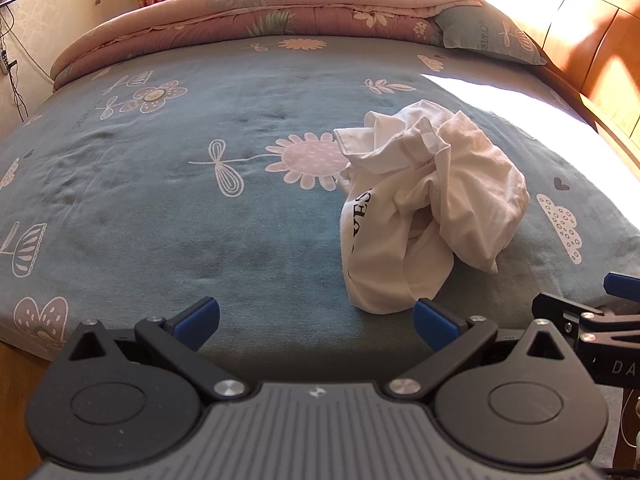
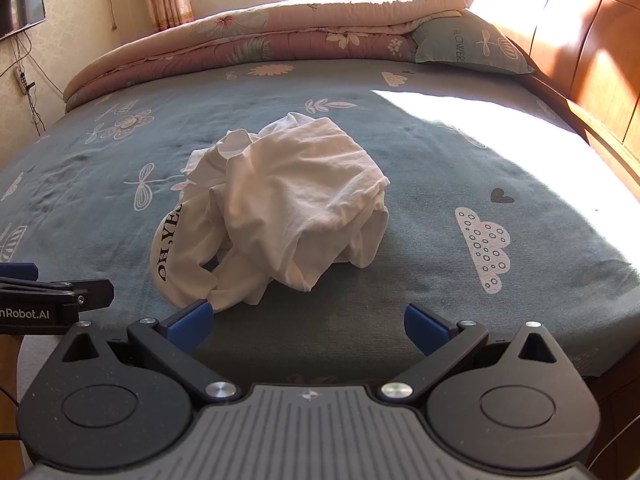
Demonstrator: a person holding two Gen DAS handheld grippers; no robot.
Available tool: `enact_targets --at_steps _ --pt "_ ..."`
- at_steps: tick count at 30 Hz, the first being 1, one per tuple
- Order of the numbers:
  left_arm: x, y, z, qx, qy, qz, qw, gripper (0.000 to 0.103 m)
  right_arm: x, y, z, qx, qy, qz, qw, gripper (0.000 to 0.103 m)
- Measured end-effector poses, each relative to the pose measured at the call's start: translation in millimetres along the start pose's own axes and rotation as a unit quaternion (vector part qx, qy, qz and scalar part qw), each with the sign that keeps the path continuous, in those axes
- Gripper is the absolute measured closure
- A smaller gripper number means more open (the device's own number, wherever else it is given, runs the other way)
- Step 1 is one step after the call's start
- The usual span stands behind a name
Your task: Fold clothes
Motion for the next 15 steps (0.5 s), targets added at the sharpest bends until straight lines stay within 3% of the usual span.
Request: enact_targets --at_steps 15 --pt "0.8 3.7 2.0 -0.002 -0.006 0.000 1.0000 0.000 0.8 1.5 -1.2 0.001 0.001 -0.001 1.000 0.000"
Point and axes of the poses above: each gripper's, at about its wrist camera, not at the fingertips, and z roughly against the way its jaws point, x to its right, y to its top, the point moved 9 cm from there along -z, roughly the way its jaws point, and after that the axes turned 11 degrees about z, right-handed, at the moved point
